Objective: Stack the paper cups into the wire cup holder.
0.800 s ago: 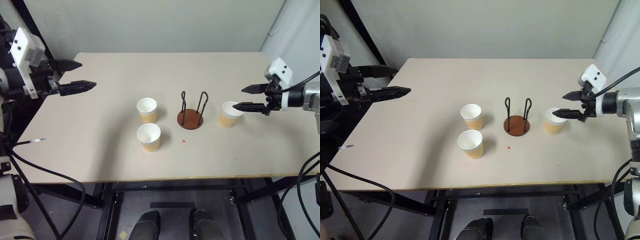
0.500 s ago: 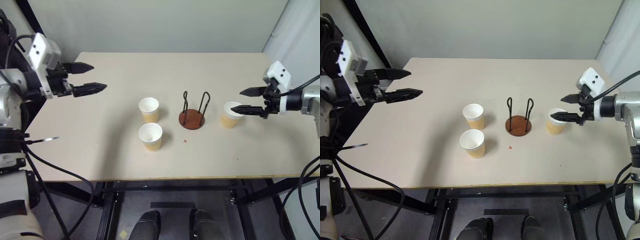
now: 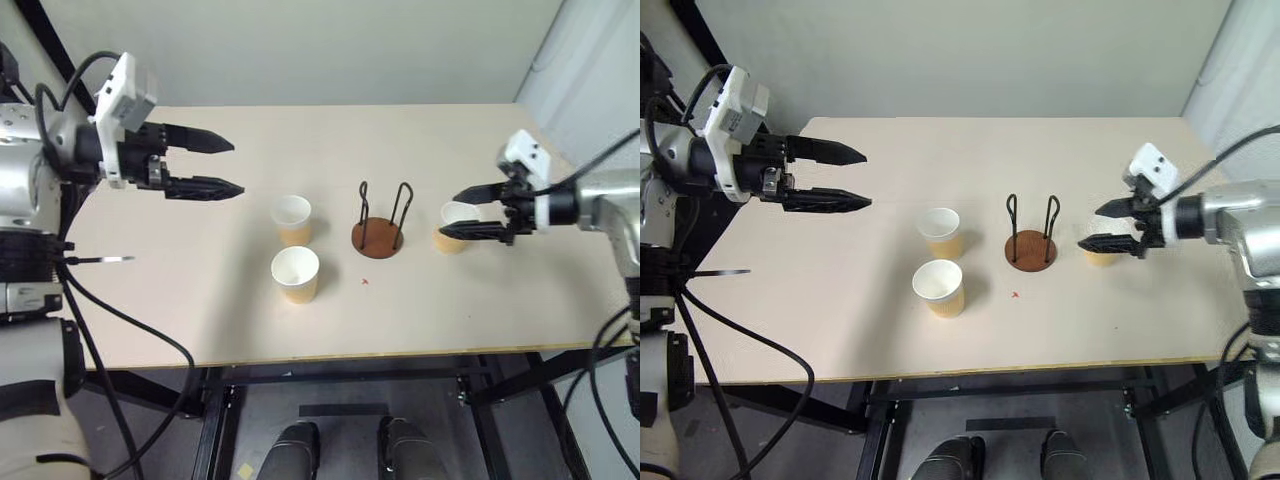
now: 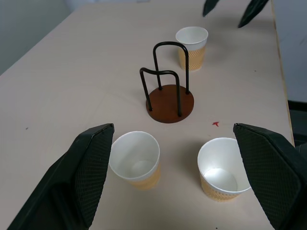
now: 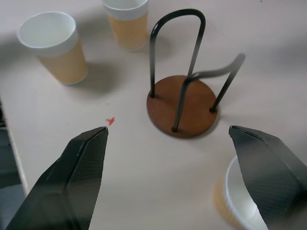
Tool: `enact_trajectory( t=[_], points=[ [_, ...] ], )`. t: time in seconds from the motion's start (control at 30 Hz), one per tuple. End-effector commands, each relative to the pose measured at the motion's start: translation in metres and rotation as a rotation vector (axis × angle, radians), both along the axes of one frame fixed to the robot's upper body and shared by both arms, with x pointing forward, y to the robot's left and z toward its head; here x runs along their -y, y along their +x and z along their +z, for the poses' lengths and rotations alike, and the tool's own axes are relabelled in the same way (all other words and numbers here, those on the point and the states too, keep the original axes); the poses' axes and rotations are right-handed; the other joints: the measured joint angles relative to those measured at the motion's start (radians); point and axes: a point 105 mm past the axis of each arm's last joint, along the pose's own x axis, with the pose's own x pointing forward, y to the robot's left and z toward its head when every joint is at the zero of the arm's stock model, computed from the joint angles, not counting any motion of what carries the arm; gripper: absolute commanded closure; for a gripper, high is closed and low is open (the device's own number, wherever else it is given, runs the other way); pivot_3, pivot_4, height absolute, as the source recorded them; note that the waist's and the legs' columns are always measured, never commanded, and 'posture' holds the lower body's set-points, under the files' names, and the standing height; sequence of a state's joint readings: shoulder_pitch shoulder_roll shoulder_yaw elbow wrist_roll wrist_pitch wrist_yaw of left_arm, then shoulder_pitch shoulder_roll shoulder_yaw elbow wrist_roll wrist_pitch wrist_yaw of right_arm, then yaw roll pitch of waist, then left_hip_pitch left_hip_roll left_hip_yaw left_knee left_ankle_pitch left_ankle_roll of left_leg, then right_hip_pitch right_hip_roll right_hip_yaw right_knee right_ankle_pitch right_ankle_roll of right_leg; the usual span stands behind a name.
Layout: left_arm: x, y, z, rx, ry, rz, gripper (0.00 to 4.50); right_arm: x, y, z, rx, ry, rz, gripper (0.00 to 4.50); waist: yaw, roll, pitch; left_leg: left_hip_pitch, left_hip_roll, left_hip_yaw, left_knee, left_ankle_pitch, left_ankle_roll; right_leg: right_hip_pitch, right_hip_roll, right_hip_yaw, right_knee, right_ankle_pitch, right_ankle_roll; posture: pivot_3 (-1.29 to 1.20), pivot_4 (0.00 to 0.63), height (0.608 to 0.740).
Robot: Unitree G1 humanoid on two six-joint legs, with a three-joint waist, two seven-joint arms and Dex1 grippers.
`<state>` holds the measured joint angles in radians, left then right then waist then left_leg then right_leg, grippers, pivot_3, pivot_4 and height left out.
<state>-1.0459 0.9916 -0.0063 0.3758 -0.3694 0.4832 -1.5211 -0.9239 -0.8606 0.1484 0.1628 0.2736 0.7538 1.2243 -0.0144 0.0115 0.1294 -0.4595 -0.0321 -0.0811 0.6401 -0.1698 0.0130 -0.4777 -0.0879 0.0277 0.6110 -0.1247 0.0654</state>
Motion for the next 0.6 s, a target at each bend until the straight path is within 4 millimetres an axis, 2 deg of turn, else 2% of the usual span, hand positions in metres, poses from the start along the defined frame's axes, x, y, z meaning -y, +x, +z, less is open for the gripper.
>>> enact_trajectory(
  t=[0.03, 0.27, 0.6],
  points=[
    [-0.005, -0.011, 0.011, 0.057, 0.012, 0.010, 0.25, -0.003, 0.014, 0.005, 0.056, -0.042, 0.006, 0.30, 0.001, 0.000, 0.000, 0.000, 0.000, 0.000, 0.000, 0.000, 0.000, 0.000, 0.000, 0.000, 0.000, 0.000, 0.000, 0.00, 0.150, 0.740],
    [-0.010, -0.022, 0.007, 0.064, 0.020, 0.046, 0.25, -0.008, 0.032, -0.001, 0.074, -0.076, 0.017, 0.30, 0.004, 0.000, 0.000, -0.002, 0.000, -0.001, 0.000, -0.001, 0.001, -0.001, 0.000, 0.000, 0.000, 0.000, -0.001, 0.00, 0.150, 0.740],
    [-0.019, -0.031, 0.007, 0.077, -0.003, 0.107, 0.25, -0.024, 0.039, -0.013, 0.053, -0.087, 0.073, 0.30, 0.003, 0.000, 0.000, -0.001, 0.000, -0.001, 0.000, -0.001, -0.001, -0.001, -0.001, -0.001, 0.000, 0.002, -0.004, 0.00, 0.150, 0.740]
  ],
)
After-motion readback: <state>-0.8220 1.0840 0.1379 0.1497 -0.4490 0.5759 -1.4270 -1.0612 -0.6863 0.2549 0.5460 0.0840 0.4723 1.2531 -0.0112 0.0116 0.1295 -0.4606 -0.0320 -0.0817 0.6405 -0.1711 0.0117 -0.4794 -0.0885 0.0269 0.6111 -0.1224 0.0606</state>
